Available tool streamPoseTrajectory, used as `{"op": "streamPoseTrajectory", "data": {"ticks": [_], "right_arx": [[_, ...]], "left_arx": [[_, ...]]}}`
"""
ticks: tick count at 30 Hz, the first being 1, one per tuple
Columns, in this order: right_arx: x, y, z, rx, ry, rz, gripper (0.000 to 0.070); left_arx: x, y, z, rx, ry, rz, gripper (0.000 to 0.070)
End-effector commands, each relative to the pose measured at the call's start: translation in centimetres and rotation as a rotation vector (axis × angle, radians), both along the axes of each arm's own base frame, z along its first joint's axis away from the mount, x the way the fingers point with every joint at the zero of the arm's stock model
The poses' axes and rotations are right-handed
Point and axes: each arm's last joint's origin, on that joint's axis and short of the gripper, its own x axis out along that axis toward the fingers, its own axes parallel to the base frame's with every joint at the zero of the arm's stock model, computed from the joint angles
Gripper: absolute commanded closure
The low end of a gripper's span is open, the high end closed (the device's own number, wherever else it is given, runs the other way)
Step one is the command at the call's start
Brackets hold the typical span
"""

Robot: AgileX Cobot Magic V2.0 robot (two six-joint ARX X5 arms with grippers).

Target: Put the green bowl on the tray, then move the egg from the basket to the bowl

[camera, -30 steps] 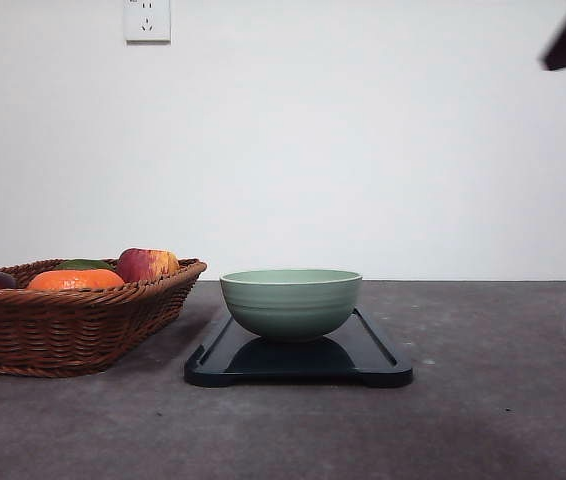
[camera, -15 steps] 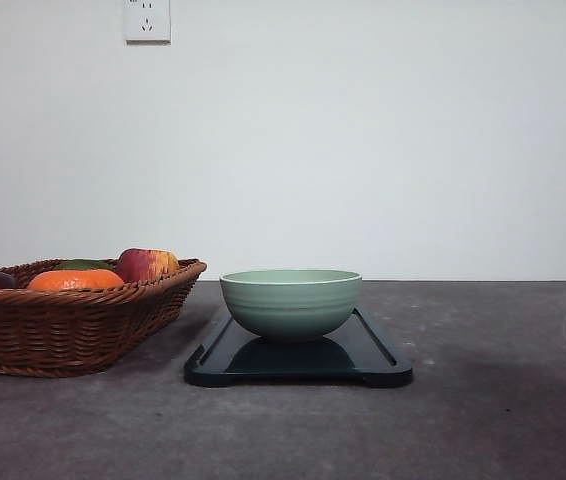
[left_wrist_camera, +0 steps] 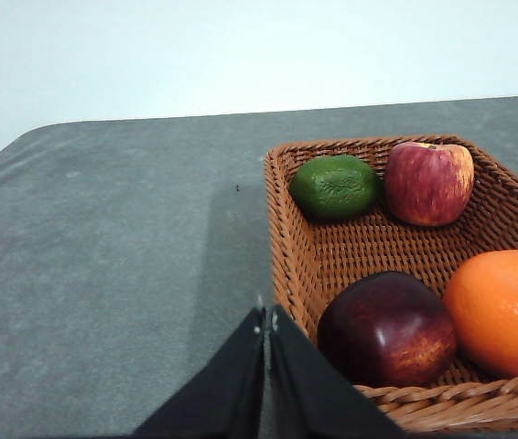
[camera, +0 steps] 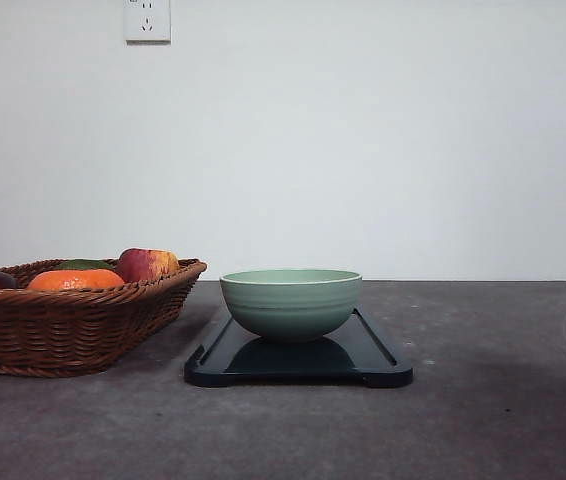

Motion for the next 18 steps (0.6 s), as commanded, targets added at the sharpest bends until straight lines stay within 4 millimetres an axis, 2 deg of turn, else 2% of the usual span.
{"op": "streamPoseTrajectory", "data": {"ticks": [1,18], "right_arx": [[0.02,-0.01,-0.03,-0.004,-0.007,-0.004,0.0685],[0.02,-0.01,-0.04,-0.004,-0.006,-0.004,0.0685]], "left_arx": [[0.11,0.02,-0.56,0.010,0.009,0.002,0.0700],[0.11,0.02,-0.56,0.010,0.009,0.002,0.0700]]}}
